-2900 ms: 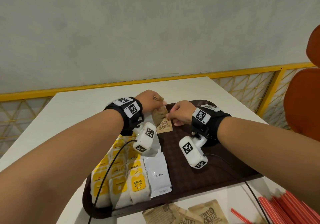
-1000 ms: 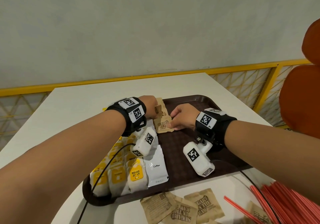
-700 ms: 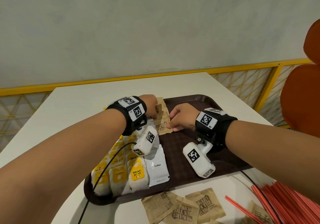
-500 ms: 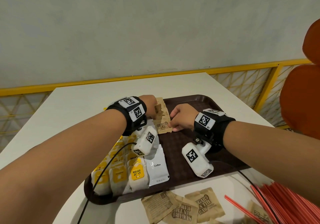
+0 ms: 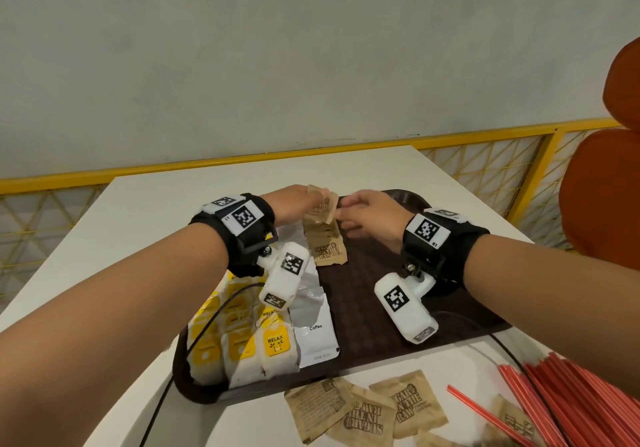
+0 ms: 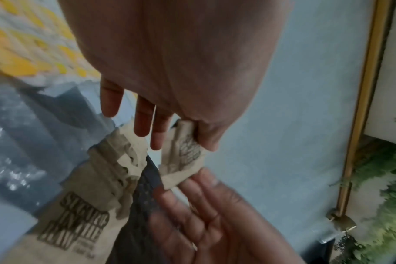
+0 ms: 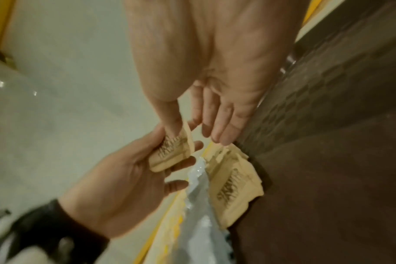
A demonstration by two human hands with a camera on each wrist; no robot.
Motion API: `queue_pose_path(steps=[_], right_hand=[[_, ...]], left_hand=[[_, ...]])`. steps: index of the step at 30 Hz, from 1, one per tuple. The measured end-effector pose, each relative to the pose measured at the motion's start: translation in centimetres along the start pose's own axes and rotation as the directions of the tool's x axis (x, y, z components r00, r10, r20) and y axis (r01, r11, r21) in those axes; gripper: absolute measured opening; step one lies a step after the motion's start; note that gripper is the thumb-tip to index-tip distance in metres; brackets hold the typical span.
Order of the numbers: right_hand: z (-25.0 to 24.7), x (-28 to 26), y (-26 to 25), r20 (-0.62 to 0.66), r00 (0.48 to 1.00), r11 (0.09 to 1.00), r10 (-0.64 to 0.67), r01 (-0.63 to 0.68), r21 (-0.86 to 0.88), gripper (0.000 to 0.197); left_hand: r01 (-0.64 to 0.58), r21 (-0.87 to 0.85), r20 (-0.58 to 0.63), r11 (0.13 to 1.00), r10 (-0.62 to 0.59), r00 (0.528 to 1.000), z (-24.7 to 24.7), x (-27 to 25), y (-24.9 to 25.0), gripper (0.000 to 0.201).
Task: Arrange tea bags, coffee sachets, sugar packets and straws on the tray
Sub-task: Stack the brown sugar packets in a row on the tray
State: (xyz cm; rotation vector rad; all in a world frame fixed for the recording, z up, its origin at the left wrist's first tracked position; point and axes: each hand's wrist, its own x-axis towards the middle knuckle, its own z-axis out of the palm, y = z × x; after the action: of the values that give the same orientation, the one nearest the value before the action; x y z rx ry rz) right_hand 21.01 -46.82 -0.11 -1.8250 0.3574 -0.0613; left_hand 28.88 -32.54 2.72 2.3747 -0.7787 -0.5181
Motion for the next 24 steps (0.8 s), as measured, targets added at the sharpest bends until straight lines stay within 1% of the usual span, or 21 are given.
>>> queue_pose_path(steps=[2,3,4,6,7,9,10,11,12,14,18,22,24], right_hand=[[-0.1,-0.2,-0.5,0.053,0.998,0.977,-0.038,0.026,0.211,0.015],[-0.2,-0.3,-0.7,0.052,0.998,0.964,-0.042,0.027,0.263,0.014],[-0.3,-0.4,-0.8,0.041,0.999,0.962,-0.035,0.022,0.271,0.013],[-0.6,-0.8,-0.6,0.044,0.999,0.981,0.013,-0.021,0.195,0.010],[-0.8,-1.1,-0.4,0.066,0.997,0.990,0.049,-0.058,0.132,0.009],[-0.8,-1.7,0.4,0.112,0.986,0.992,0.122,-0.123,0.000,0.008],[-0.6,-1.9,0.8,0.114,0.982,0.988,0.150,-0.145,-0.059,0.009],[-0.5,-2.0,1.2,0.101,0.980,0.981,0.170,-0.159,-0.109,0.011],[-0.2,-2.0,1.5,0.077,0.981,0.974,0.180,-0.166,-0.152,0.012],[0.2,-1.8,1.9,0.038,0.984,0.962,0.176,-0.164,-0.221,0.016],[0.6,-1.6,1.5,0.015,0.986,0.946,0.166,-0.155,-0.285,0.021],[0.7,-1.5,0.9,0.016,0.987,0.946,0.159,-0.147,-0.290,0.022],[0.7,-1.6,0.9,0.020,0.988,0.949,0.154,-0.142,-0.281,0.022]], left_hand=[[-0.032,-0.053,0.035,0.998,0.034,0.999,0.3,-0.7,0.0,0.048],[-0.059,-0.068,0.056,0.996,0.062,0.996,0.5,-1.0,0.1,0.047],[-0.083,-0.066,0.078,0.994,0.088,0.993,0.5,-1.1,0.0,0.045],[-0.128,-0.023,0.101,0.991,0.130,0.986,0.4,-1.3,-0.2,0.040],[-0.148,0.010,0.083,0.989,0.147,0.986,0.3,-1.2,-0.3,0.036],[-0.140,0.098,-0.025,0.985,0.143,0.989,0.0,-0.6,-0.8,0.027],[-0.115,0.163,-0.081,0.980,0.129,0.988,-0.1,-0.3,-0.9,0.023],[-0.088,0.227,-0.109,0.970,0.115,0.987,-0.2,0.1,-1.0,0.018],[-0.067,0.279,-0.108,0.958,0.100,0.989,-0.2,0.4,-1.0,0.014],[-0.045,0.359,-0.068,0.932,0.074,0.995,0.0,0.7,-0.9,0.011],[-0.006,0.457,-0.031,0.889,0.023,0.999,0.9,1.3,-0.7,0.016],[0.035,0.532,-0.056,0.846,-0.006,0.998,1.9,1.5,-0.9,0.018],[0.049,0.538,-0.056,0.841,-0.022,0.998,2.3,1.7,-1.0,0.020]])
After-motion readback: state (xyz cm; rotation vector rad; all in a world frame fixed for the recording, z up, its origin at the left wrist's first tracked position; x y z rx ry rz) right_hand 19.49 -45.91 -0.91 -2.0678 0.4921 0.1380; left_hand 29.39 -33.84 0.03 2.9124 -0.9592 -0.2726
